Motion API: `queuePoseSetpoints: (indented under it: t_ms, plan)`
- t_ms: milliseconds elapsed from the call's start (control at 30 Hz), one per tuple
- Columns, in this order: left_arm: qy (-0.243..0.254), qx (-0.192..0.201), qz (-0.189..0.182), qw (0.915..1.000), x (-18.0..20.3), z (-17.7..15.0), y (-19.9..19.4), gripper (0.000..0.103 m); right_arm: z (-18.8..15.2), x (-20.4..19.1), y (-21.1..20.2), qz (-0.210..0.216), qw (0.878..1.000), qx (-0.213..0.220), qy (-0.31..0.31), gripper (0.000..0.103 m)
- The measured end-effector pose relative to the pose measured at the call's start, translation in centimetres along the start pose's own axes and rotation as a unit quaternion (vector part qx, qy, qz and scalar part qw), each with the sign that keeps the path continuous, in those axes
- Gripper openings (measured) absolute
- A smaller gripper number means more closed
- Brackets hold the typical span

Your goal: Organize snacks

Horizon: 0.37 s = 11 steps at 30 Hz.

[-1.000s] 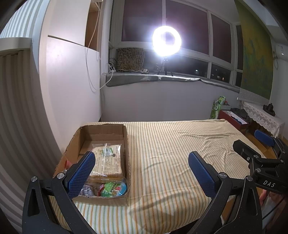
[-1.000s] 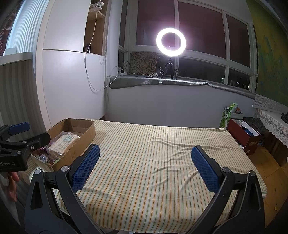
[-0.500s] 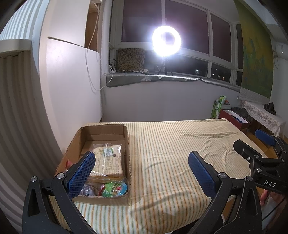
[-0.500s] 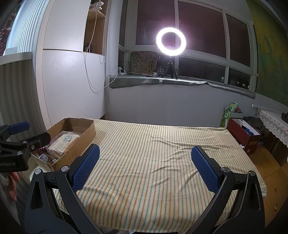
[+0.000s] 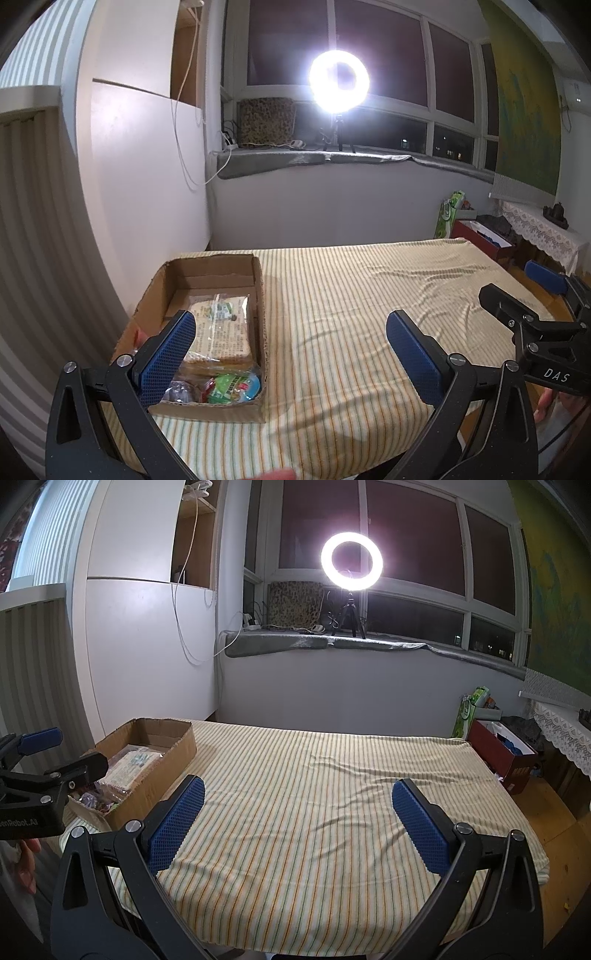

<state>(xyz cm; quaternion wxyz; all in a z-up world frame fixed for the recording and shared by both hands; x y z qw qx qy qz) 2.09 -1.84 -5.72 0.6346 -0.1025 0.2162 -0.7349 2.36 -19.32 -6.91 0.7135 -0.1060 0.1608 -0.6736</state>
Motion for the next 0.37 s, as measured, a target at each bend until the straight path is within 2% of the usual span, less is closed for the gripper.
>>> queuePoseSetpoints:
  t_ms: [367]
  plan:
    - [-0.002, 0.005, 0.006, 1.0, -0.2, -0.29, 0.08, 0.102, -0.1, 0.23, 0.05, 0.0, 1.0, -0.003, -0.001, 0.103]
Point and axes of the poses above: each gripper's, at about its wrist camera, not at the fingertips, and y roughly the way its jaws point, x to its right, z to its top, the point moved 7 cm from there along y, roughly the way its jaws point, and after that the axes turned 8 degrees about y, right-handed, at the moved point
